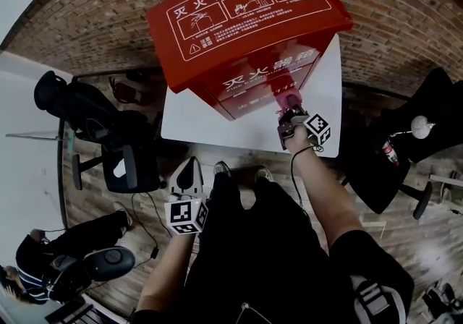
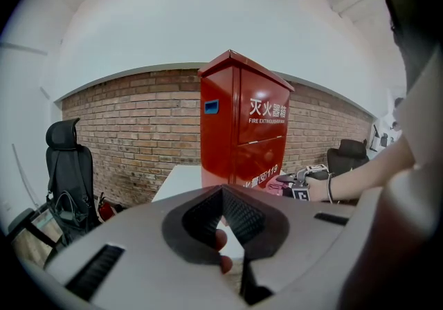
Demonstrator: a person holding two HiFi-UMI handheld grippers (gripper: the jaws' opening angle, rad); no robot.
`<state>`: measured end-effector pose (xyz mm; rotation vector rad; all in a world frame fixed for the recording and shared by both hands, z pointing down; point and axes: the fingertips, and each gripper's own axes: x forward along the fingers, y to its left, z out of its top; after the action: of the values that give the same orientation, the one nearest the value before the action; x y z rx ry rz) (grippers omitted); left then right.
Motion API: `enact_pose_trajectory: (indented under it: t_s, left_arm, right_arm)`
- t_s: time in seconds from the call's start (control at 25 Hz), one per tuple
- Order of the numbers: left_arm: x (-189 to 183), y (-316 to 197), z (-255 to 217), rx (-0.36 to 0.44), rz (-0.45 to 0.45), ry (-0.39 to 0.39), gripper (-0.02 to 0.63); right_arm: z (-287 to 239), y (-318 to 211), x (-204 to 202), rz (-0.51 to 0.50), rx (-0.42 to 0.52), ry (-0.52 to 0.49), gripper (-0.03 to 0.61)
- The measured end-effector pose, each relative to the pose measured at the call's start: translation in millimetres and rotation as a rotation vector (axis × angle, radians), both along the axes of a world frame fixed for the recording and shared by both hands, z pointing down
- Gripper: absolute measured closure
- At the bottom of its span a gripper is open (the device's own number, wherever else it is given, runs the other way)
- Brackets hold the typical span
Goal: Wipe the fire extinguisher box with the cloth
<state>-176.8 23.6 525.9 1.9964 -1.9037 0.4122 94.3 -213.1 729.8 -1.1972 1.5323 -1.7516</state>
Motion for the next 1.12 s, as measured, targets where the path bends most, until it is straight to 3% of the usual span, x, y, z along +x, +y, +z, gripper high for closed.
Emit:
enact_pose_trajectory:
  t_s: [1.12]
  left_arm:
    - [5.2,1.5,-5.5,0.034,0.003,0.014,0.586]
  right_arm:
    - [-91.1,3.0,-12.0,0.02,0.072,-0.09,0.471]
